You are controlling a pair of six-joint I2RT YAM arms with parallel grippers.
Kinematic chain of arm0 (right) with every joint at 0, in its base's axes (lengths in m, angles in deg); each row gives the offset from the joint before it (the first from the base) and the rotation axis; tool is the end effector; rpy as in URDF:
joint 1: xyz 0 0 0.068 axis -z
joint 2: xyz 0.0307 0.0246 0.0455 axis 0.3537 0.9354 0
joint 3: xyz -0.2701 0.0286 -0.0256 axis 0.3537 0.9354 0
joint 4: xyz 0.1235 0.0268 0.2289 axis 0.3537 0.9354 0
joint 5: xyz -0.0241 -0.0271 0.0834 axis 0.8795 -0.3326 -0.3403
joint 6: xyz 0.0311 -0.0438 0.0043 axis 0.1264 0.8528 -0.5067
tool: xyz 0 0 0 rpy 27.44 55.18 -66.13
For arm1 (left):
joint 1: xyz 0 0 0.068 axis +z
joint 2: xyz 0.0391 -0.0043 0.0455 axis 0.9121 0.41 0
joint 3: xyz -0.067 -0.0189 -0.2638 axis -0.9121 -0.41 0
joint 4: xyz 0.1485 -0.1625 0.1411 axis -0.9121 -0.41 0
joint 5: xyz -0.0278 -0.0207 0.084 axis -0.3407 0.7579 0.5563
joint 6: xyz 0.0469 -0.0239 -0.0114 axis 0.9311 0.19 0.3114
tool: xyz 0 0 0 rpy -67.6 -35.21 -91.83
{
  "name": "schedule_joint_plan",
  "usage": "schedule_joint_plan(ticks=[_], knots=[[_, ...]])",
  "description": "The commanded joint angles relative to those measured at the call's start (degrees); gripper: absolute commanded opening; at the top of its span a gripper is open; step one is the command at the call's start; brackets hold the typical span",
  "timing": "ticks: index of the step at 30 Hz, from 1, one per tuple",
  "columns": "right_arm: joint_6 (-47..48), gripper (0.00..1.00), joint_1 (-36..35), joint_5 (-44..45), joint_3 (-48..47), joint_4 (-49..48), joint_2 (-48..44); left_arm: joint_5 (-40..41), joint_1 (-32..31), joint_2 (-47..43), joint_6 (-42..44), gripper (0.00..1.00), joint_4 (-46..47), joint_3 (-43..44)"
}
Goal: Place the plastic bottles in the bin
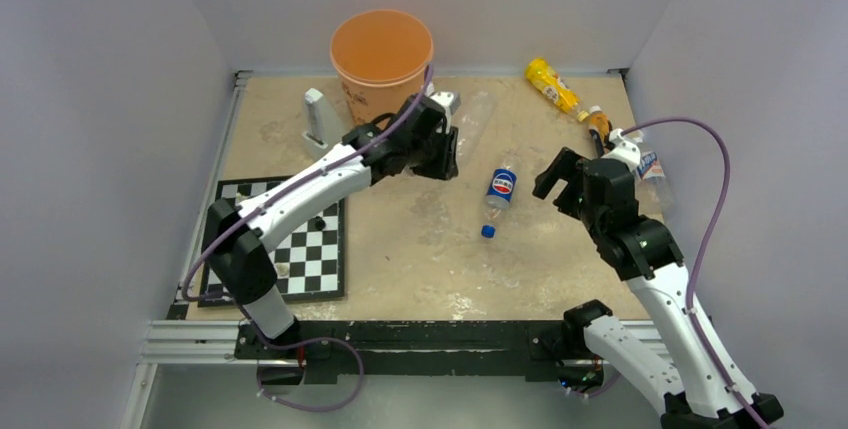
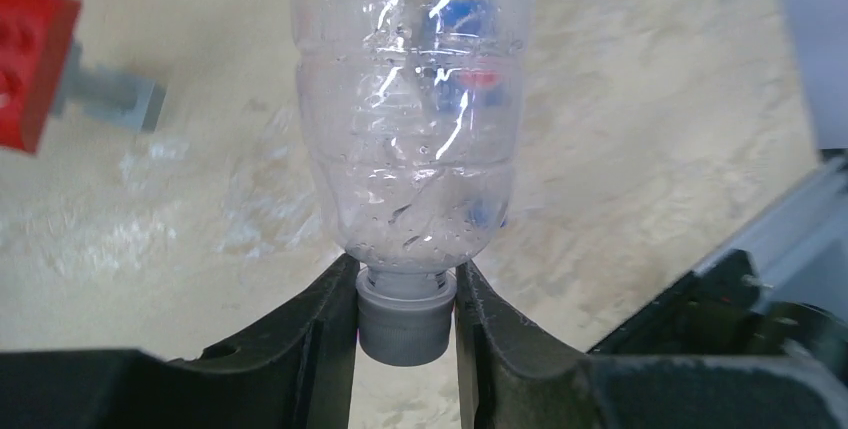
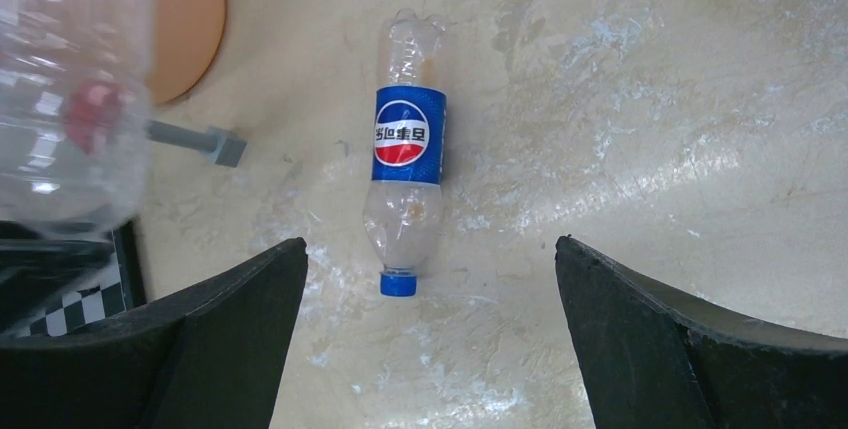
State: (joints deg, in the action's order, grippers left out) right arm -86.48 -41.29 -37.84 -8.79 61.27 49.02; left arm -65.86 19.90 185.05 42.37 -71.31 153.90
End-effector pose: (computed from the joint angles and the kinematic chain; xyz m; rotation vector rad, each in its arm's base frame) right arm 0.1437 0.0412 0.3454 0.5060 2.0318 0.2535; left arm 0.2662 -0.2727 0.3089 0.3045 2.4407 -0.5767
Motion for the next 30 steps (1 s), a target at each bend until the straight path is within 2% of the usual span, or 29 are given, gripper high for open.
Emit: schedule_joint_plan(ticks=[1, 6, 11, 19, 26, 27, 28, 30], knots=[[0.3, 0.99, -0.1, -0.7, 0.1, -3.4, 0.2, -8.3, 1.0, -3.5, 8.6, 0.0, -7.5, 14.5], [0.0, 0.99, -0.1, -1.4, -0.1, -3.9, 0.9, -6.3, 6.8, -3.0, 8.7, 0.0, -11.7, 25.3], [0.1, 0.99, -0.1, -1.5, -0.5, -3.6, 0.5, -2.4, 14.3, -2.4, 10.0, 0.0, -5.4, 27.5], [-0.7, 0.99, -0.1, -2.0, -1.5, -2.5, 1.3, 7.0, 18.9, 4.4, 15.6, 0.0, 5.9, 28.8], [-2.7, 0.98, -0.1, -3.8, -0.9, -1.5, 1.0, 8.3, 23.3, 15.8, 14.3, 0.01, 5.0, 38.8], [-2.9, 0.98, -0.1, -3.6, -0.8, -1.3, 0.8, 8.1, 23.7, 17.1, 13.6, 0.12, 3.8, 40.7], [-2.9, 0.98, 0.0, -3.4, -0.7, -1.3, 0.6, 7.9, 23.9, 18.2, 13.2, 0.35, 2.4, 42.4], [-2.9, 0.98, -0.1, -3.3, -0.3, -1.4, 0.4, 6.9, 24.0, 18.9, 13.5, 0.91, 1.4, 43.6]])
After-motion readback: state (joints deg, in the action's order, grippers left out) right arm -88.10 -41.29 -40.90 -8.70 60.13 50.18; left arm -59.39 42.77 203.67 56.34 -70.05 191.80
